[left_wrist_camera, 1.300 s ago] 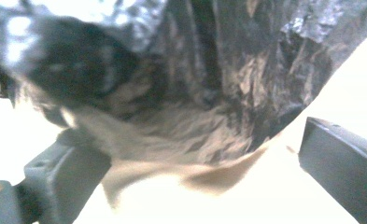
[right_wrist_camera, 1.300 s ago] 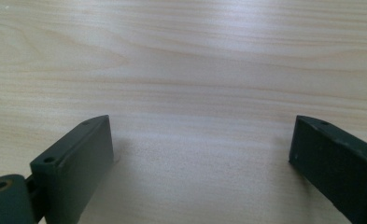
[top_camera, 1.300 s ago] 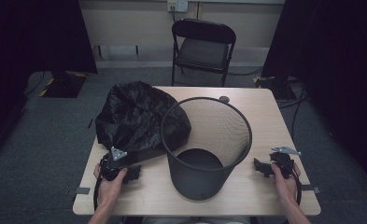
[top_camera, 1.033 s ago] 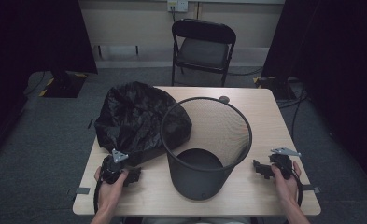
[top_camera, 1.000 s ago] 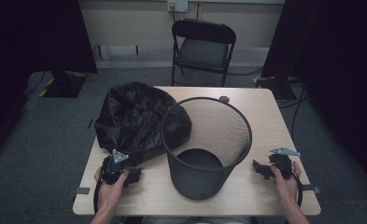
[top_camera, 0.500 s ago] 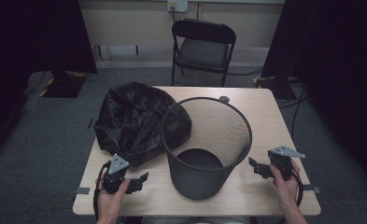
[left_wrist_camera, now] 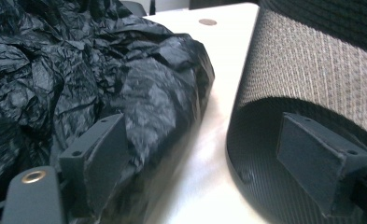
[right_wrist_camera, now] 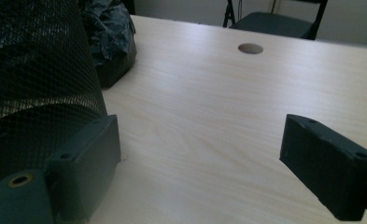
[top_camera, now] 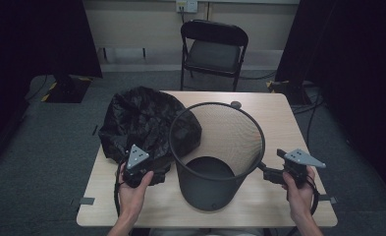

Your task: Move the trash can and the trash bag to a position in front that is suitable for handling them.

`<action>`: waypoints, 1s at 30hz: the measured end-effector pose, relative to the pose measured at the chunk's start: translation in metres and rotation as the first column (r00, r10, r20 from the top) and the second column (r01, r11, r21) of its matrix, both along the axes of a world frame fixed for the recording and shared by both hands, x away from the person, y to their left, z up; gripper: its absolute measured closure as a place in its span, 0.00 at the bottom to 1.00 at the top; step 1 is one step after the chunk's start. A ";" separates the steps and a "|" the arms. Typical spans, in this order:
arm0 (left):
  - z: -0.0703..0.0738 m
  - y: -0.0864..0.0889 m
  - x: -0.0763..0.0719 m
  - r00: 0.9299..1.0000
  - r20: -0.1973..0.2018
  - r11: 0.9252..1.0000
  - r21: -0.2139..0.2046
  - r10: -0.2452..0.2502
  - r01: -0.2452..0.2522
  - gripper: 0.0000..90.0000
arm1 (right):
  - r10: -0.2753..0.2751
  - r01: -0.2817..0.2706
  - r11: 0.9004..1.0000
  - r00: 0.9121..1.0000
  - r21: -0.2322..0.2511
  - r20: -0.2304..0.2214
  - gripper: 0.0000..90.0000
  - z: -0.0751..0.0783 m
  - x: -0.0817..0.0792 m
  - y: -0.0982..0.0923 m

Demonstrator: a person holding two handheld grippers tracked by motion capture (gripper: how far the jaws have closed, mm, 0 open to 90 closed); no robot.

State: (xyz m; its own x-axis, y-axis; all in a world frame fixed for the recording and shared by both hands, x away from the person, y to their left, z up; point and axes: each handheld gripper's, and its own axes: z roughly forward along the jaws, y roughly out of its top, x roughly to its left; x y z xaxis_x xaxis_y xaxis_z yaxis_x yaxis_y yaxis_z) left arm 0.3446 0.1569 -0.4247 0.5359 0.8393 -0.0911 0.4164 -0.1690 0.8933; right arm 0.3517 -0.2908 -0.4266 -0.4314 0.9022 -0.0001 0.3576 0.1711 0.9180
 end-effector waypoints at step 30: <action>-0.013 -0.062 0.032 0.999 -0.033 1.000 0.004 -0.018 0.018 0.36 | -0.008 0.008 1.000 1.000 0.024 0.011 0.18 -0.002 -0.004 -0.003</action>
State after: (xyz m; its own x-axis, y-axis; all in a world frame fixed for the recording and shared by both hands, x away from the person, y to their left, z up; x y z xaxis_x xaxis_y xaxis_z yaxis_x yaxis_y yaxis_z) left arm 0.3767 0.0953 -0.4377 0.5476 0.8302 -0.1048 0.4422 -0.1808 0.8785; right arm 0.3480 -0.2936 -0.4285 -0.4242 0.9054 0.0168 0.3488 0.1463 0.9257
